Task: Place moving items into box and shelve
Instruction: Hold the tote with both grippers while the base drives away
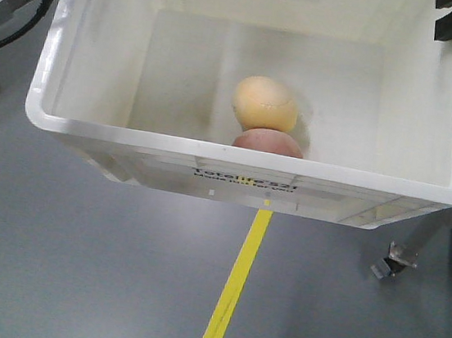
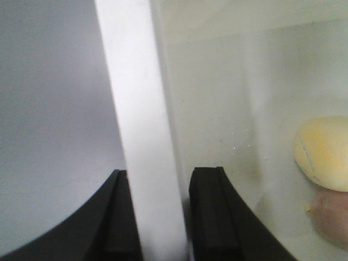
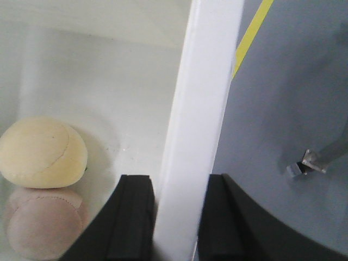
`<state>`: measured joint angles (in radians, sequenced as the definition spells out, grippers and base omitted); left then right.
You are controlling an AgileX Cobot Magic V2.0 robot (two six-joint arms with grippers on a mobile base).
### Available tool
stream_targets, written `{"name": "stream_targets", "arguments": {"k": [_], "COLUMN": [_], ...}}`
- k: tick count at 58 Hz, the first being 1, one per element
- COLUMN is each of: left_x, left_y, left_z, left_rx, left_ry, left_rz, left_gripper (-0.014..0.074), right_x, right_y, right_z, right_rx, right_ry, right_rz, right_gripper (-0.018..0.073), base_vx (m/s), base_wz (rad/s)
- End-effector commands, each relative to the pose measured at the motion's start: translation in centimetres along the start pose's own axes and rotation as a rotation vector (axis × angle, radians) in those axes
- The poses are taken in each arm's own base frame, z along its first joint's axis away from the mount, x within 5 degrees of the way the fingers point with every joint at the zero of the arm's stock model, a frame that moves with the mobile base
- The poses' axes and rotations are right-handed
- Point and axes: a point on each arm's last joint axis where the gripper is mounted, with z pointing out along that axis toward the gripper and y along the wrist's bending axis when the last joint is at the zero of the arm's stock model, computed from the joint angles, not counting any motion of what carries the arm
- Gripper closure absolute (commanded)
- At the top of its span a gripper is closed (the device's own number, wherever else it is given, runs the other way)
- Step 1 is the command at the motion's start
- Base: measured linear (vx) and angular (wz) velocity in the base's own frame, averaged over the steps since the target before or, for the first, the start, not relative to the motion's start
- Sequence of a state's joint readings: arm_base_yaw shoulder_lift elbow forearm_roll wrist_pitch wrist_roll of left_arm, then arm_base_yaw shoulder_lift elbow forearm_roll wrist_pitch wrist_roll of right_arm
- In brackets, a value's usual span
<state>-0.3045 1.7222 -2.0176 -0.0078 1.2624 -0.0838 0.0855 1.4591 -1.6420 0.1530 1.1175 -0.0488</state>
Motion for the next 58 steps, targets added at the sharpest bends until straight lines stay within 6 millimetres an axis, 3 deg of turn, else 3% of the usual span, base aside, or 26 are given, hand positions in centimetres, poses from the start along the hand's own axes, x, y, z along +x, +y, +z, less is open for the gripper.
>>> {"name": "stream_targets", "arguments": {"k": [1,58], "left_x": [-1.29,-1.28], "left_y": [0.35,0.29], "left_z": [-4.12,-4.1], "left_rx": [-0.022,-0.015], "left_ry": [-0.212,-0.211], "left_rz": [0.013,0.011], "left_gripper": [0.0594,0.0594], "right_x": [-1.45,-1.24], "right_y": [0.15,0.18], "right_z": [-3.54,-3.5], "right_rx": [0.023,0.019], "right_ry": [-0.199,-0.176], "right_rz": [-0.029,-0.028], "right_gripper": [0.0564,0.0564], "base_vx": [0.69,0.74], "base_wz": [-0.05,-0.04]}}
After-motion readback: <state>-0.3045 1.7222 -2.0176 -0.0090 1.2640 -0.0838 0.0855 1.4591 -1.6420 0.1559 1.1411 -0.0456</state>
